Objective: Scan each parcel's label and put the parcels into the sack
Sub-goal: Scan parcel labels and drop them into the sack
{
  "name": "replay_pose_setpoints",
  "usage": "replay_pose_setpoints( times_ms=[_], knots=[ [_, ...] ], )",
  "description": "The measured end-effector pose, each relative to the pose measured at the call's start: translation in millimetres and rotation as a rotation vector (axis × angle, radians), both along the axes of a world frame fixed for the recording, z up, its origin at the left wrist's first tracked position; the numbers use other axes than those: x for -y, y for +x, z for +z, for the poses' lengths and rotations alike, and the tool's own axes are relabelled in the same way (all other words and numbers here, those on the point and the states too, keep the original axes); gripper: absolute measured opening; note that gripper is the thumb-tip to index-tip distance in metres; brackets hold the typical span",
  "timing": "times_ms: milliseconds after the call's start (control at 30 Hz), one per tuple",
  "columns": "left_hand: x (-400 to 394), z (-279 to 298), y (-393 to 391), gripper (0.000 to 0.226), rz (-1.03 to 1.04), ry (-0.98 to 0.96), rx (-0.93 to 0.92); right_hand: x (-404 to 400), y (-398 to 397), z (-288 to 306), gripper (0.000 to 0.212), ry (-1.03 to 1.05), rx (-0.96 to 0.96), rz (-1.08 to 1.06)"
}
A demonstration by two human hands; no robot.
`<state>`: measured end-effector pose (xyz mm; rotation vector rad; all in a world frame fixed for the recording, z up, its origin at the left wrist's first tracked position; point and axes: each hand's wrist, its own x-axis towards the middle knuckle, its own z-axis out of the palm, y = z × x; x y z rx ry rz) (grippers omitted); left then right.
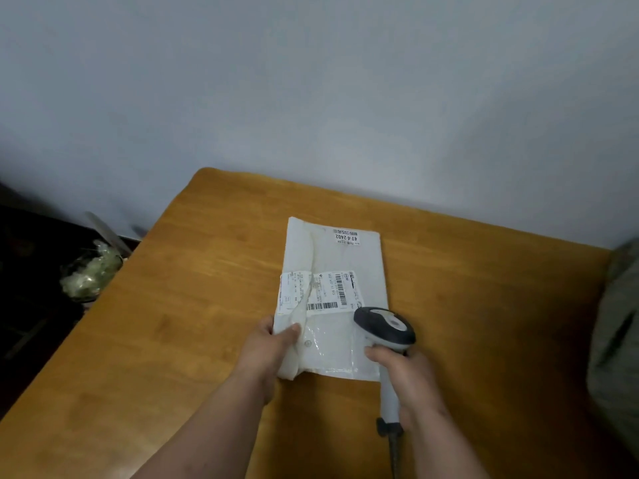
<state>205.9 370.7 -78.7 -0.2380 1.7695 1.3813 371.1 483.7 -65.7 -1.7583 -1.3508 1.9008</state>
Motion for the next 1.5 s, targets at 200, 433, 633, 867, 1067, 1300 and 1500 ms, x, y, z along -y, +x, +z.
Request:
replay_pose_setpoints(
  times_ms=[200,433,633,867,1067,1300,1500],
  knots=[
    [20,26,-8,0.023,-0.072,0.050,0.088,15,-4,19,0.028,0.073,-0.082,-0.018],
    [43,56,-10,0.023,-0.061,0.149,-0.012,36,2,55,0.033,0.200,-0.139,-0.021],
    [59,80,-8,0.022,-0.013,0.240,-0.137,58,16,95,0.015,0.294,-0.131,0.016],
    [75,104,4,0.023,-0.040,0.282,-0.218,95,23,129,0.014,0.356,-0.183,0.124],
    [89,120,19,0.022,-0.041,0.314,-0.233,106,36,150,0.017,0.387,-0.230,0.084],
    [86,136,53,0.025,0.030,0.378,-0.173,100,66,166,0.026,0.310,-0.385,0.017],
    [78,140,105,0.042,0.087,0.466,-0.052,99,104,180,0.011,0.139,-0.572,-0.052]
  ],
)
